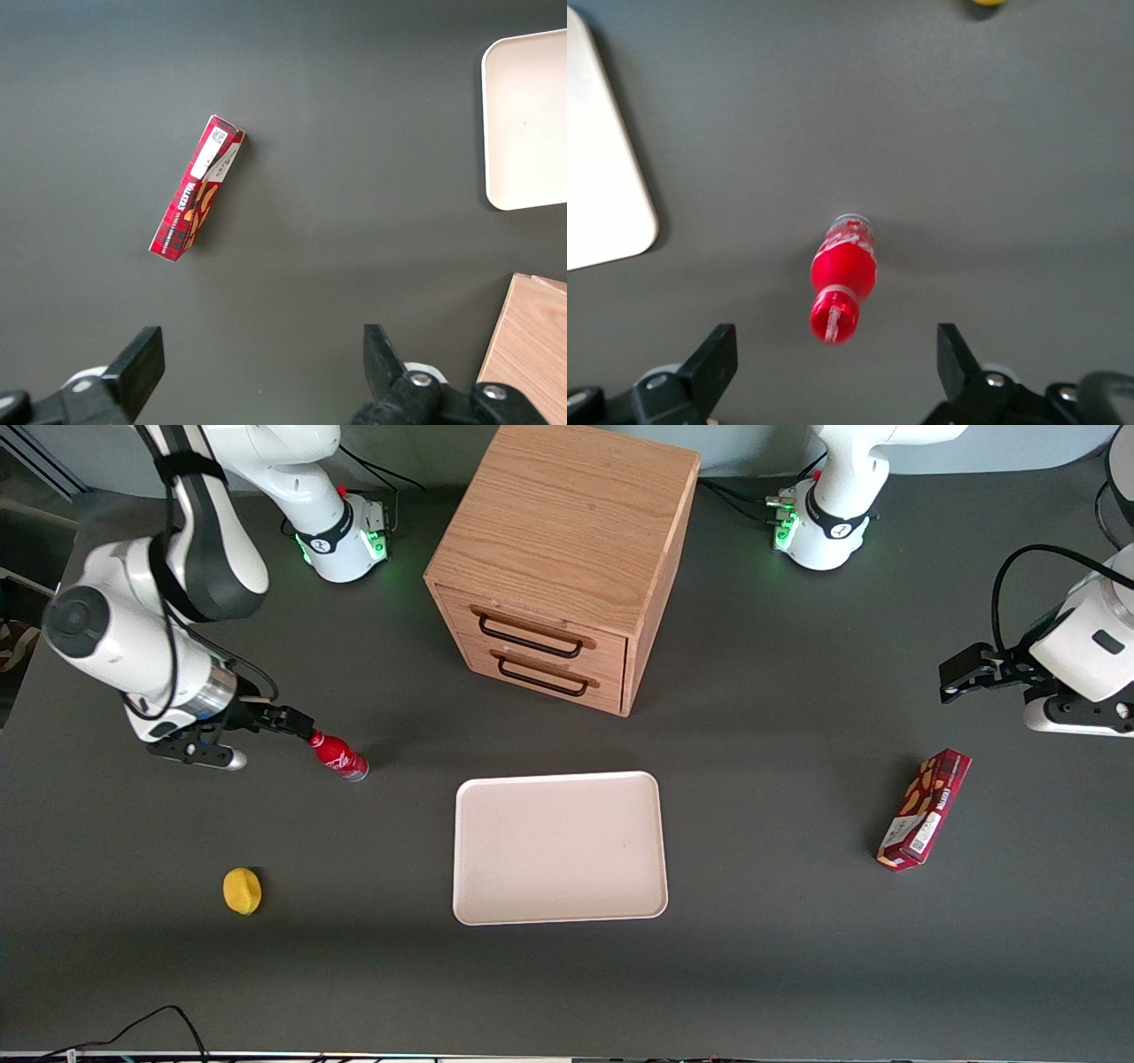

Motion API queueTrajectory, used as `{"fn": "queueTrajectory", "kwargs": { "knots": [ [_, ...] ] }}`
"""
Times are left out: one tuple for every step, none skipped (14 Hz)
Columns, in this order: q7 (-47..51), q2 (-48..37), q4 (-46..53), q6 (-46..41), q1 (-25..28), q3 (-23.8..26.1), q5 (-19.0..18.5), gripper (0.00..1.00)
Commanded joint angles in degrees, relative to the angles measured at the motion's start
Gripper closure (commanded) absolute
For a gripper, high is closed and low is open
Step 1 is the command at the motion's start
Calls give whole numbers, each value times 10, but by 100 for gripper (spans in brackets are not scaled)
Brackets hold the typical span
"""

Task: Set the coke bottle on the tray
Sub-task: 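Close the right gripper around the red bottle's body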

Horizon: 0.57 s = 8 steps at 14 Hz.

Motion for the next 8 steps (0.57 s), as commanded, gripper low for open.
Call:
{"fn": "queueTrajectory", "kwargs": {
  "knots": [
    [37, 15, -26, 54, 6, 4, -10, 0],
    [42, 22, -37, 78, 5, 13, -10, 0],
    [43, 25, -48, 97, 5, 13, -10, 3],
    [43, 29, -50, 104, 5, 13, -10, 11],
    [42, 30, -51, 104, 6, 13, -10, 35],
    [42, 29, -53, 104, 6, 14, -10, 68],
    [42, 29, -53, 104, 6, 14, -13, 100],
    [42, 29, -53, 104, 6, 15, -17, 100]
  ]
}}
